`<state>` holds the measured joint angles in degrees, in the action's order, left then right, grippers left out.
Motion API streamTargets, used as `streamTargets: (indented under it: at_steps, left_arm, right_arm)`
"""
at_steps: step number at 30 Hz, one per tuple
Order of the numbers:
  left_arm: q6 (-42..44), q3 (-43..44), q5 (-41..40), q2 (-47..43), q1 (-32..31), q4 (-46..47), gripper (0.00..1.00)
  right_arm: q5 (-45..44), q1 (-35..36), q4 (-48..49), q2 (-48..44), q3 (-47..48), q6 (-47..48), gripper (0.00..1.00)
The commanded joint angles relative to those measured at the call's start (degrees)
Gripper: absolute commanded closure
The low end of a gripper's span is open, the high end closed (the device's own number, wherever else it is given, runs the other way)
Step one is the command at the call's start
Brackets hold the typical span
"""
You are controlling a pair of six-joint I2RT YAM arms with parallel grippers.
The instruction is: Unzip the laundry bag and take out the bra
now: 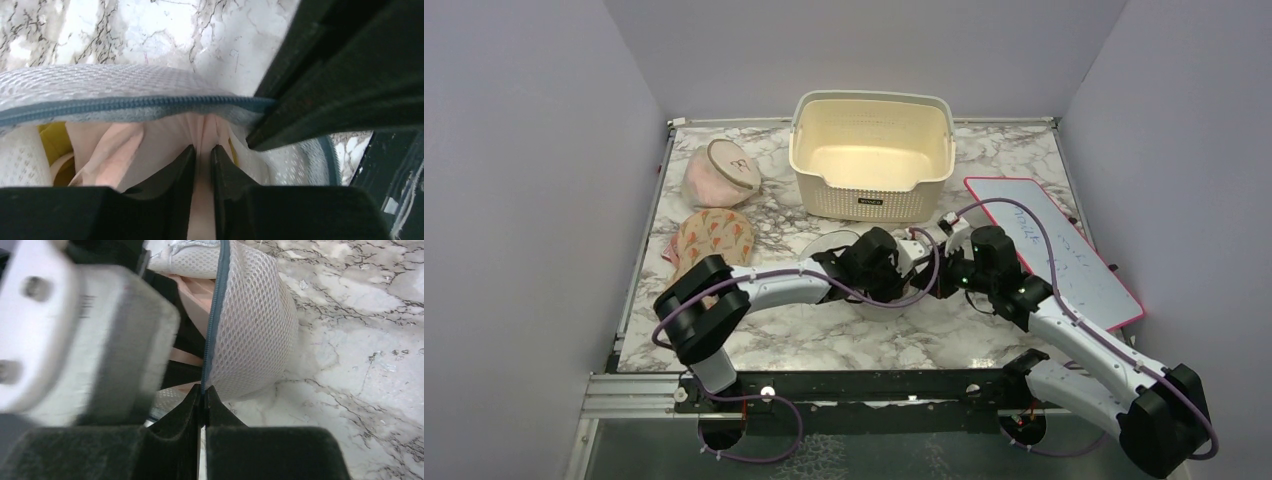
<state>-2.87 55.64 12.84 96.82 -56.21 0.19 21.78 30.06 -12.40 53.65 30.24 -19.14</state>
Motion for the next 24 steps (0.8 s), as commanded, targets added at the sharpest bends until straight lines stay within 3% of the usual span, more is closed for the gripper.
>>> streamTargets:
  at_steps: [1,3,10,24]
  left_arm:
    - [0.0,-2.5,-1.6,-7.6,-1.7,1.3,0.94]
    - [0.0,-2.9,-2.8,-9.9,-1.7,1.0,1.00]
    - [-1.3,-3.1,-4.3,-16.1,-1.7,0.5,1.00]
    - [0.8,-4.8,-14.9,-26.2,-1.7,-2.0,1.00]
  right_arm:
    - [1.2,0.3,2.6,0.1,-0.2,0.9,0.99]
    - [1.3,0.2,2.7,0.2,-0.2,0.9,0.99]
    - [1.4,0.2,2.7,0.2,-0.2,0.9,0.99]
    - [-2.3,0.3,1.2,2.4,1.0,0.5,0.99]
